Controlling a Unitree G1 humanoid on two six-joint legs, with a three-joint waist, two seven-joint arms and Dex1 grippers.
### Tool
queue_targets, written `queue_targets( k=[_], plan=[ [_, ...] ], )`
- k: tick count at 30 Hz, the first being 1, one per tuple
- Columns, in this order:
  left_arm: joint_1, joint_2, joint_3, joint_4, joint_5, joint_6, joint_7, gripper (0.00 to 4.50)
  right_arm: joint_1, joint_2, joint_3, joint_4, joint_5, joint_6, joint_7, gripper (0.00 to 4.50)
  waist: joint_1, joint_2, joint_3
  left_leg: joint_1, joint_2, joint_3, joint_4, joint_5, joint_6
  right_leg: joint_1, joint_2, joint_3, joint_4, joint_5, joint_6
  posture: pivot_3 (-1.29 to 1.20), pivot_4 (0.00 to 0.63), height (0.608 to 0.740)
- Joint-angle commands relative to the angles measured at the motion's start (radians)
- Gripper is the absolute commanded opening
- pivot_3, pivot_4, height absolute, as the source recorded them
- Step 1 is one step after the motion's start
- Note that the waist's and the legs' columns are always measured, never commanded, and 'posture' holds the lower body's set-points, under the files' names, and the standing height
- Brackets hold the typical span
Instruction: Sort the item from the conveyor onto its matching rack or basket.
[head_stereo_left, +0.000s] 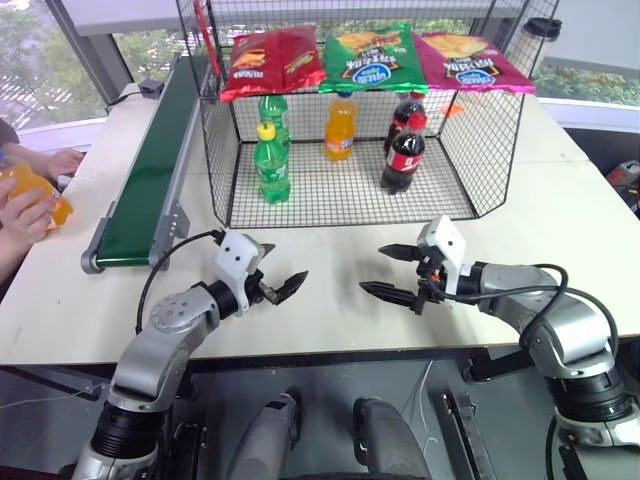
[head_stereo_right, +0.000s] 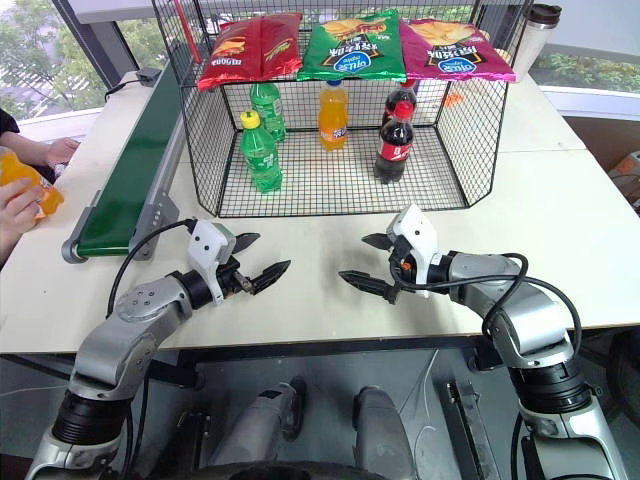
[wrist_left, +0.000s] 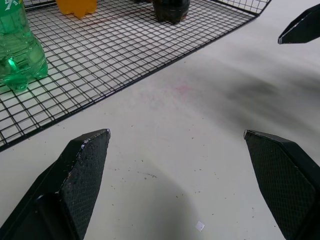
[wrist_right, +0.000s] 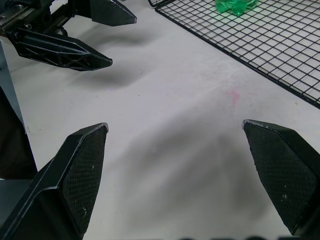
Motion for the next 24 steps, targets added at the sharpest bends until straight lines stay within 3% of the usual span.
queue_targets(
  k=[1, 24],
  plan=[
    [-0.003, 0.003, 0.004, -0.032, 0.000, -0.015, -0.001, 4.50, -0.021, 0.005, -0.010, -0.035, 0.012, -0.019, -0.002, 4.46, 0.000, 0.000, 0.000, 0.000, 0.000, 0.000, 0.000, 0.000, 0.000, 0.000, 0.000, 0.000, 0.000, 0.000, 0.000, 0.00, 0.150, 0.738],
    [-0.005, 0.006, 0.000, -0.031, 0.003, -0.021, -0.003, 4.50, -0.026, 0.001, -0.008, -0.032, 0.015, -0.022, 0.013, 4.46, 0.000, 0.000, 0.000, 0.000, 0.000, 0.000, 0.000, 0.000, 0.000, 0.000, 0.000, 0.000, 0.000, 0.000, 0.000, 0.00, 0.150, 0.738]
  ],
)
